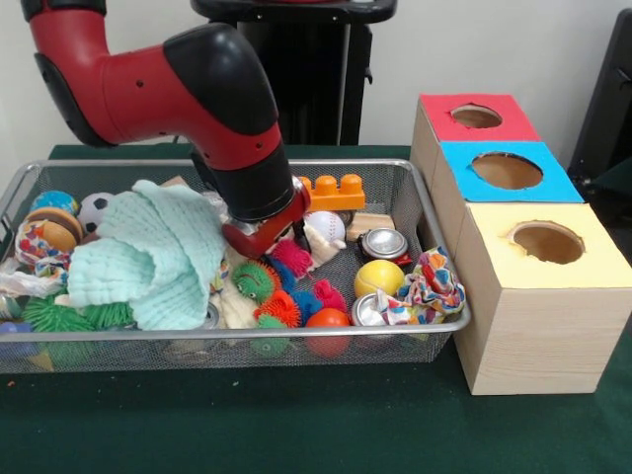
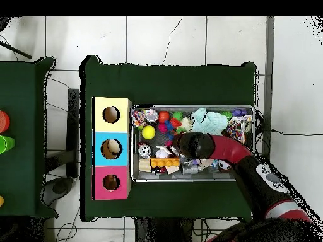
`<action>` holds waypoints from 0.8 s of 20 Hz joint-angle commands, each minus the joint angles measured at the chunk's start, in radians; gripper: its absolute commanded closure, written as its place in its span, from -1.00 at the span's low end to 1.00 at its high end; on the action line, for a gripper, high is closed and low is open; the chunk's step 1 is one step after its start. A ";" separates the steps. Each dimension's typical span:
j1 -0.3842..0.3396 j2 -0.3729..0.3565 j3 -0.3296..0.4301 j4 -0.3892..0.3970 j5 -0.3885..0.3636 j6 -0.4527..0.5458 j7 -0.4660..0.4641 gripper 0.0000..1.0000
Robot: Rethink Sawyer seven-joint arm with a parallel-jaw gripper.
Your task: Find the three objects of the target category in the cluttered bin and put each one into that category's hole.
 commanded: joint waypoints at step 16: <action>-0.129 0.110 -0.022 -0.125 -0.290 0.207 -0.330 -1.00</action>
